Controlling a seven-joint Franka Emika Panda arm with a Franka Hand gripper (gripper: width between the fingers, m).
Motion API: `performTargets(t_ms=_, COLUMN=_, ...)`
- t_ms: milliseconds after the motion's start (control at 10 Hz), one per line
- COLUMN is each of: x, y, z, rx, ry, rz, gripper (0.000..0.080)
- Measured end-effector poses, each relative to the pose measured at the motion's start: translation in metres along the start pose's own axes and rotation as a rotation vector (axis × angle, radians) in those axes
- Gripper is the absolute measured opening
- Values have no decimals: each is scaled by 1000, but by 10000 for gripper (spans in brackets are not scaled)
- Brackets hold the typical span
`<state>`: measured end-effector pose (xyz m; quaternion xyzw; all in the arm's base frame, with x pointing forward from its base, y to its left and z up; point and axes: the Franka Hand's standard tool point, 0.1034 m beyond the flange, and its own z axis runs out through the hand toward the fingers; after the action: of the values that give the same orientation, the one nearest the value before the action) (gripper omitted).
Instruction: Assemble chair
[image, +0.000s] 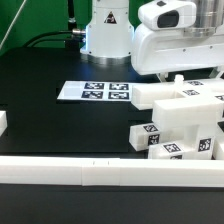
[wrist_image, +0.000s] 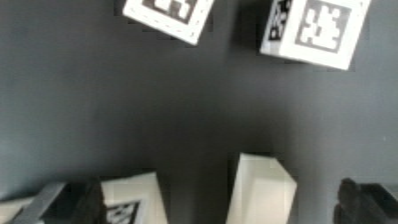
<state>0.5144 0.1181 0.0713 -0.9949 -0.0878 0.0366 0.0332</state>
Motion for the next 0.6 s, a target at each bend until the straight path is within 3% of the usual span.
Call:
performTargets(t_ms=400, x=1, y=4, z=0, rx=-1, ry=0, rz=-3, gripper=649)
performTargets(t_ms=600, x=-20, y=8, z=2, rx=1, ry=-19, rz=4, gripper=649)
